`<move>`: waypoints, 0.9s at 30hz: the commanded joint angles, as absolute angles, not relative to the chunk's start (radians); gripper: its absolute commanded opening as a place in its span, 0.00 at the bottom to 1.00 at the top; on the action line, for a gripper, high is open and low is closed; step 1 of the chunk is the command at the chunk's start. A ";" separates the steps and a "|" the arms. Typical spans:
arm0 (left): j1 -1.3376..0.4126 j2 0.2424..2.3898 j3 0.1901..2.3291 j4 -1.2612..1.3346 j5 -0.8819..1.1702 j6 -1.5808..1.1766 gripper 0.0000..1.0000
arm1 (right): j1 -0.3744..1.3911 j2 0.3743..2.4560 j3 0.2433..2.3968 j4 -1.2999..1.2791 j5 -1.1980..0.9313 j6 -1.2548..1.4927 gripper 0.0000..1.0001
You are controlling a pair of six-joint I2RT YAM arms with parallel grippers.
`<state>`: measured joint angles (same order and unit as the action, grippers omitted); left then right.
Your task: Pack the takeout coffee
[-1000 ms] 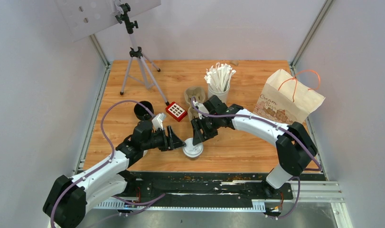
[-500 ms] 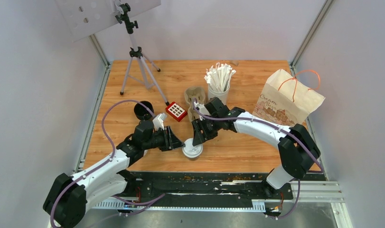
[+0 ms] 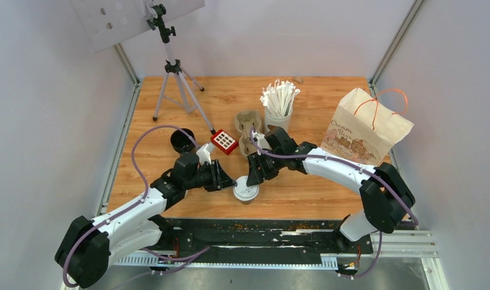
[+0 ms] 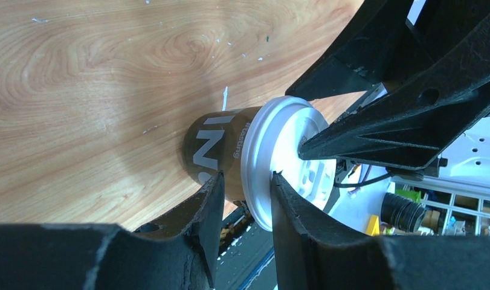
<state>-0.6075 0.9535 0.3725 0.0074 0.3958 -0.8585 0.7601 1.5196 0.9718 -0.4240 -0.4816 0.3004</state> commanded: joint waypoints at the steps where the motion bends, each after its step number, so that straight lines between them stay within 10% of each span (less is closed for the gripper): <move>1: -0.615 0.999 0.373 -0.169 0.305 -0.801 0.40 | 0.758 1.520 0.922 -0.466 -0.397 0.297 0.50; 11: -0.615 0.846 0.483 -0.240 0.352 -0.868 0.74 | 0.758 1.476 0.914 -0.408 -0.415 0.388 0.50; 27: -0.617 0.740 0.259 0.054 0.445 -1.141 0.70 | 0.760 1.480 0.895 -0.374 -0.415 0.424 0.50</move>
